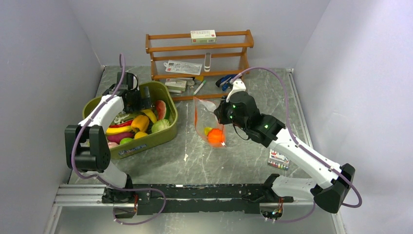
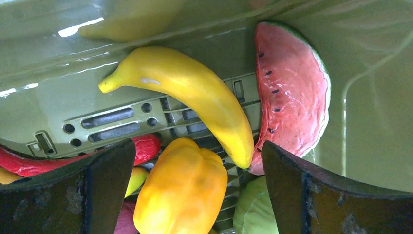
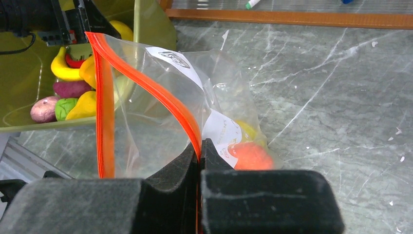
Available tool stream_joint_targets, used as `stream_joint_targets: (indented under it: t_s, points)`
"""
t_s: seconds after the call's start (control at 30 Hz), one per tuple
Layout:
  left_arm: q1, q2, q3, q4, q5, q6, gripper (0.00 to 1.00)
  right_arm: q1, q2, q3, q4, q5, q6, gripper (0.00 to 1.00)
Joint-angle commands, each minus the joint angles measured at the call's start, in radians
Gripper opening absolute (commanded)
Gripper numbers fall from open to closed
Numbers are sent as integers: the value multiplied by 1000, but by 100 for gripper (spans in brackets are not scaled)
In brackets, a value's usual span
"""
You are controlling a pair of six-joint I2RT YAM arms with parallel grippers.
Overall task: Place the food in the zip-top bag and seal the zipper
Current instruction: Pick up the fake fruit from the bin.
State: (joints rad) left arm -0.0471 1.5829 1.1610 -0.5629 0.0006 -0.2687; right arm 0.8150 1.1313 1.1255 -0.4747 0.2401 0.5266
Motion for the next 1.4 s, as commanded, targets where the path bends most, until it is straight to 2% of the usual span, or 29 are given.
stream_joint_targets:
  t_s: [0.0,0.17,0.23,0.3,0.4,0.63,1.13,1.3,1.33,1.37]
  points:
    - [12,-8,24,46,-31,-14,100,-7,-6,-6,54,6,-13,0]
    - [12,-22,7,68,-106,-31,97,-6,-14,-23,70,-6,-25,0]
    - [12,-31,-7,86,-120,-17,99,-6,-22,-30,79,-11,-23,0]
    - [12,-19,-3,92,-98,18,98,-6,-40,-48,95,-10,-19,0]
    - [11,33,47,12,-113,21,97,-5,-60,-74,106,-6,-13,0]
    - [12,-6,-27,115,-103,2,96,-6,-100,-94,107,-15,-11,0]
    - [8,152,-53,188,-92,22,96,-6,-145,-108,100,4,-21,0]
    - [7,160,-41,177,-93,16,96,-6,-149,-110,97,-1,-10,0]
    - [7,156,-41,175,-94,17,100,-6,-146,-105,91,-1,-11,0]
    - [7,153,-40,171,-95,18,96,-5,-144,-99,89,1,-11,0]
